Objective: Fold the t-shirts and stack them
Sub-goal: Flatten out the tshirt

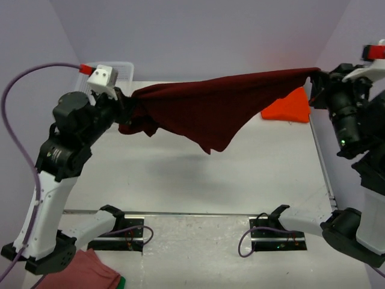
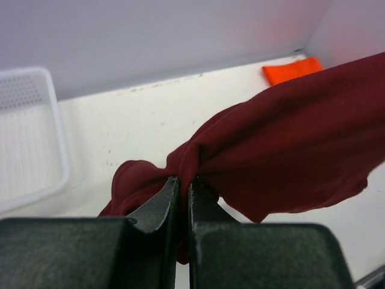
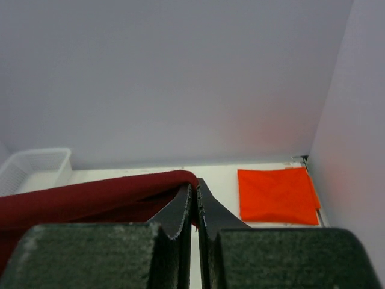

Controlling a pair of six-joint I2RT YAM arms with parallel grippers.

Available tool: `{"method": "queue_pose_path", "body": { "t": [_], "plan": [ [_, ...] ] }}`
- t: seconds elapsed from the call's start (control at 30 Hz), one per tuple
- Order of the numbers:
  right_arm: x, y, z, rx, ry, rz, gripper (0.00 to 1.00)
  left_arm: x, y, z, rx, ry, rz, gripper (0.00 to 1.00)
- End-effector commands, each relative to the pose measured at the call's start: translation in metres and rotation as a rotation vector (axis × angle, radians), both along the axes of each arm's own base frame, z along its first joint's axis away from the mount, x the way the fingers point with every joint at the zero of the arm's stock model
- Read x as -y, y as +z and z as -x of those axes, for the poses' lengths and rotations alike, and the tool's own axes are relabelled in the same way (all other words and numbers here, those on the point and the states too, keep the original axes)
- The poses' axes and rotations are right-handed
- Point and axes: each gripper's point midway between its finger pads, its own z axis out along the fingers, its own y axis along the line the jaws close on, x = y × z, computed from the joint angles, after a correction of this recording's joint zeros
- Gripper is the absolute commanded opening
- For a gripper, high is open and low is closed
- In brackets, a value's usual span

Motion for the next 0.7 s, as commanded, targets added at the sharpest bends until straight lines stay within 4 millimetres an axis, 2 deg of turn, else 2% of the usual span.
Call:
{"method": "queue_pose_path", "body": {
  "t": [0.0,0.13,0.17,0.23,0.3,0.37,0.4,0.43,0.47,0.5,0.57,0.6,0.63,0.67],
  "plan": [
    [0.018,0.018,0.026,0.047,0.018,0.004,0.00,0.006,0.030,0.032,0.101,-0.116,0.020,0.05],
    [0.008,0.009,0.039,0.035,0.117,-0.028,0.00,0.007,0.049,0.060,0.157,-0.180,0.060,0.06],
    [0.006,0.007,0.039,0.027,0.124,-0.029,0.00,0.006,0.051,0.061,0.162,-0.179,0.064,0.06],
    [0.001,-0.007,0.034,-0.013,0.130,-0.013,0.00,0.010,0.052,0.056,0.154,-0.184,0.073,0.07],
    [-0.004,-0.016,0.029,-0.039,0.129,-0.003,0.00,0.016,0.044,0.044,0.126,-0.185,0.069,0.07],
    [-0.012,-0.033,0.019,-0.085,0.127,0.006,0.00,0.027,0.018,0.018,0.032,-0.172,0.062,0.07],
    [-0.015,-0.040,0.015,-0.106,0.126,-0.001,0.00,0.038,-0.002,-0.002,-0.026,-0.181,0.055,0.07],
    [-0.021,-0.057,0.008,-0.149,0.122,0.014,0.00,0.043,-0.017,-0.014,-0.070,-0.174,0.047,0.07],
    [-0.026,-0.063,0.004,-0.164,0.126,0.010,0.00,0.047,-0.040,-0.027,-0.133,-0.162,0.033,0.06],
    [-0.032,-0.081,-0.001,-0.207,0.125,0.009,0.00,0.057,-0.074,-0.050,-0.221,-0.147,0.011,0.05],
    [-0.036,-0.095,-0.007,-0.229,0.119,0.001,0.00,0.065,-0.120,-0.071,-0.323,-0.127,-0.027,0.04],
    [-0.039,-0.103,-0.010,-0.244,0.117,-0.001,0.00,0.072,-0.161,-0.090,-0.409,-0.093,-0.070,0.06],
    [-0.042,-0.116,-0.014,-0.273,0.115,0.015,0.00,0.073,-0.181,-0.100,-0.444,-0.067,-0.095,0.10],
    [-0.043,-0.120,-0.016,-0.280,0.110,0.019,0.00,0.069,-0.201,-0.113,-0.468,-0.011,-0.130,0.13]
  ]
}}
